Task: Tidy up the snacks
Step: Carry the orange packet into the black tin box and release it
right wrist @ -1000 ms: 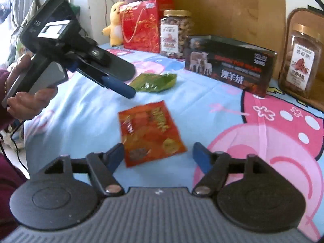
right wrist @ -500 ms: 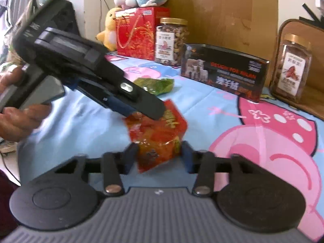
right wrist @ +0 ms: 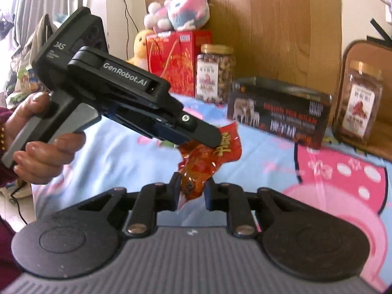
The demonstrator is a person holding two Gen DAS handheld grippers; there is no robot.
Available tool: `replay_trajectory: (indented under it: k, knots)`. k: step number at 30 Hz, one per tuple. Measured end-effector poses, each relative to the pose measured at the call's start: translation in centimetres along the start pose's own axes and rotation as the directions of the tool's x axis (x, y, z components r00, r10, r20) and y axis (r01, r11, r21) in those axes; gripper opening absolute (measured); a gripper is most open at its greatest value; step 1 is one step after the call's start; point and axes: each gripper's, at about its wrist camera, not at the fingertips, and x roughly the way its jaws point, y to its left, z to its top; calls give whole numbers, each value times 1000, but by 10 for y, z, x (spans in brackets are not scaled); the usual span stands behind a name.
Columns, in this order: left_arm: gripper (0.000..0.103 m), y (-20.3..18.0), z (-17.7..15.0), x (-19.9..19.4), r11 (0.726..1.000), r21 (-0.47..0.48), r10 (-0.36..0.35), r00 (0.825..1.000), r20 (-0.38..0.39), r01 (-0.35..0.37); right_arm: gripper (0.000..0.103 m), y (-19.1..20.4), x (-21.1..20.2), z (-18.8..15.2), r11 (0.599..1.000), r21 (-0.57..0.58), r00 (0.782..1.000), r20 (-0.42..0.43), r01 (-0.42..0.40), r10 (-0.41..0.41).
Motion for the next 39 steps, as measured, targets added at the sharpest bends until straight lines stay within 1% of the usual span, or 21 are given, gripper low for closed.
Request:
replay_trajectory:
  k: [5, 8, 12, 14, 17, 21, 23, 25, 26, 27, 28, 29, 30, 32, 34, 36, 38, 39]
  knots:
    - [41, -9, 53, 11, 999, 53, -11, 998, 55, 8, 18, -18, 13, 33, 999, -23, 998, 61, 37, -36]
    - [41, -11, 89, 27, 997, 81, -6, 997, 77, 0, 18, -43, 27, 60, 999, 15, 995, 86, 50, -51]
    - [41, -9, 131, 56, 995, 97, 15, 995, 96, -25, 18, -83, 48, 89, 995, 71, 993, 94, 64, -70]
    - [41, -3, 146, 71, 996, 87, 27, 995, 98, -36, 18, -101, 60, 100, 994, 90, 993, 89, 68, -76]
    - [41, 7, 160, 92, 997, 62, 50, 994, 94, -56, 18, -127, 78, 110, 987, 152, 995, 73, 54, -66]
    - [40, 21, 170, 113, 996, 32, 81, 994, 75, -83, 18, -150, 100, 112, 975, 217, 997, 45, 44, -55]
    - [40, 26, 171, 121, 994, 30, 101, 993, 65, -103, 18, -151, 107, 111, 975, 213, 997, 29, 60, -68]
    - [41, 29, 170, 126, 992, 34, 118, 991, 60, -120, 21, -151, 111, 109, 975, 207, 997, 16, 76, -81]
    - [42, 31, 171, 127, 991, 32, 128, 990, 63, -131, 24, -151, 112, 107, 974, 205, 995, 15, 91, -96]
    - [45, 33, 170, 128, 990, 27, 137, 988, 65, -139, 29, -152, 113, 107, 974, 201, 993, 14, 108, -113]
    - [47, 34, 171, 129, 989, 23, 144, 988, 64, -145, 33, -152, 114, 107, 972, 193, 990, 10, 136, -141]
    - [47, 35, 171, 129, 989, 18, 145, 988, 62, -146, 43, -151, 114, 106, 968, 184, 984, 13, 173, -178]
    - [47, 36, 170, 127, 990, 14, 143, 988, 61, -144, 50, -153, 113, 106, 962, 178, 977, 21, 206, -213]
    - [47, 35, 168, 119, 991, 14, 134, 989, 68, -135, 52, -156, 107, 105, 950, 189, 965, 40, 249, -261]
    - [48, 32, 166, 105, 993, 21, 116, 990, 82, -119, 52, -163, 98, 105, 939, 236, 961, 55, 250, -270]
    - [49, 29, 162, 87, 993, 33, 106, 990, 94, -110, 52, -164, 83, 103, 925, 280, 954, 79, 259, -291]
    - [49, 28, 151, 60, 993, 51, 97, 989, 110, -103, 52, -159, 64, 97, 910, 321, 945, 106, 263, -311]
    - [49, 29, 144, 47, 992, 64, 97, 988, 116, -105, 52, -153, 56, 91, 906, 341, 945, 118, 249, -304]
